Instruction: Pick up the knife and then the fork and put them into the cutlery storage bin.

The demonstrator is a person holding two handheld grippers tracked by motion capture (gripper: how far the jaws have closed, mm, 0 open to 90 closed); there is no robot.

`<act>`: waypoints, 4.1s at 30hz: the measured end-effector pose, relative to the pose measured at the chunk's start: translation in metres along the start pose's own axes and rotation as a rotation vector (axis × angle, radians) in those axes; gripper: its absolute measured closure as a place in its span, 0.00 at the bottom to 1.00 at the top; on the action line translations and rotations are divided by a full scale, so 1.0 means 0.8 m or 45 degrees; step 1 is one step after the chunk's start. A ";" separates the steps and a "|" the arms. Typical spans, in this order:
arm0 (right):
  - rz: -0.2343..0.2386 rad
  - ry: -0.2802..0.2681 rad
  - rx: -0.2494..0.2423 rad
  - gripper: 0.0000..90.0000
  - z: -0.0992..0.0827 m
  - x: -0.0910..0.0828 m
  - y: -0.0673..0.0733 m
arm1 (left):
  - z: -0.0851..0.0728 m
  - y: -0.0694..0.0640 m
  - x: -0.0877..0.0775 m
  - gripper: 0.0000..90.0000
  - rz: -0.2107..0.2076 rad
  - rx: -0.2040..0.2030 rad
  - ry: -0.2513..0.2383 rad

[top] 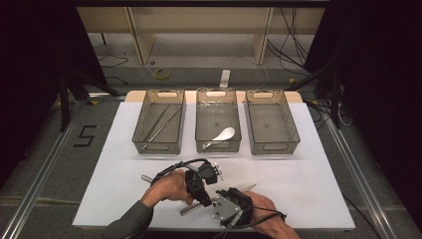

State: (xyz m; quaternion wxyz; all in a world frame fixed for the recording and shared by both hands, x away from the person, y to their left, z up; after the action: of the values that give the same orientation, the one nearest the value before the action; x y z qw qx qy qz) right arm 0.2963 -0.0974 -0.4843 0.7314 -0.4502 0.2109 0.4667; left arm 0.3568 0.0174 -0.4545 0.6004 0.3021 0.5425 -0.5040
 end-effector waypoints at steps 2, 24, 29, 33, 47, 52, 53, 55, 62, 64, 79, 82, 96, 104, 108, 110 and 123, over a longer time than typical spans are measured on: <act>0.000 0.000 -0.009 0.72 0.000 0.000 0.001 | 0.001 -0.001 0.001 0.88 -0.001 0.001 0.005; 0.054 0.038 -0.176 0.92 -0.002 -0.003 0.003 | 0.004 -0.005 -0.002 0.87 -0.033 0.042 -0.040; 0.084 0.042 -0.140 0.93 -0.003 -0.006 0.002 | 0.003 -0.002 -0.012 0.82 0.010 0.033 -0.108; 0.084 0.075 -0.149 0.93 -0.010 -0.004 -0.001 | 0.000 0.008 -0.030 0.65 0.071 0.002 -0.213; 0.092 0.104 0.071 0.94 -0.029 -0.012 -0.032 | -0.044 0.032 -0.083 0.54 0.211 -0.150 -0.458; 0.052 0.076 0.253 0.94 -0.045 -0.022 -0.057 | -0.075 0.042 -0.091 0.50 0.274 -0.224 -0.540; 0.043 0.065 0.283 0.94 -0.049 -0.024 -0.064 | -0.079 0.044 -0.091 0.49 0.286 -0.238 -0.554; 0.027 0.048 0.356 0.94 -0.057 -0.028 -0.078 | -0.090 0.047 -0.091 0.47 0.322 -0.277 -0.592; -0.052 -0.021 0.561 0.94 -0.079 -0.050 -0.134 | -0.124 0.048 -0.079 0.37 0.407 -0.363 -0.666; -0.074 -0.035 0.634 0.94 -0.085 -0.055 -0.153 | -0.133 0.048 -0.073 0.32 0.425 -0.394 -0.672; -0.262 0.007 0.973 0.94 -0.117 -0.053 -0.295 | -0.172 0.045 -0.057 0.24 0.502 -0.477 -0.719; -0.282 0.025 1.044 0.94 -0.122 -0.047 -0.317 | -0.174 0.043 -0.055 0.23 0.494 -0.484 -0.742; -0.299 0.117 1.243 0.93 -0.145 -0.008 -0.359 | -0.181 0.044 -0.063 0.21 0.556 -0.510 -0.867; -0.295 0.127 1.290 0.93 -0.147 0.007 -0.362 | -0.183 0.046 -0.065 0.20 0.565 -0.531 -0.906; -0.313 0.136 1.321 0.93 -0.148 0.015 -0.363 | -0.184 0.046 -0.064 0.20 0.567 -0.533 -0.901; -0.337 0.140 1.336 0.89 -0.148 0.018 -0.363 | -0.184 0.047 -0.063 0.20 0.559 -0.538 -0.897; -0.252 0.010 1.297 0.52 -0.127 -0.004 -0.353 | -0.186 0.050 -0.062 0.20 0.566 -0.545 -0.860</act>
State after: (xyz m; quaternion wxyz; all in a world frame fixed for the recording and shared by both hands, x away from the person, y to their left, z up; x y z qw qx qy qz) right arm 0.5521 -0.2312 -0.4030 0.8976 -0.0567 0.3707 0.2318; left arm 0.3471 0.1792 -0.4485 0.8860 0.0992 0.3304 -0.3099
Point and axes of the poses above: each handheld gripper's, and its own axes: x roughly forward along the jaws, z roughly out of its top, y roughly to its left, the point moved 3 cm from there along x, roughly forward along the jaws, and after that the axes turned 4 degrees about z, right-handed, at the moved point
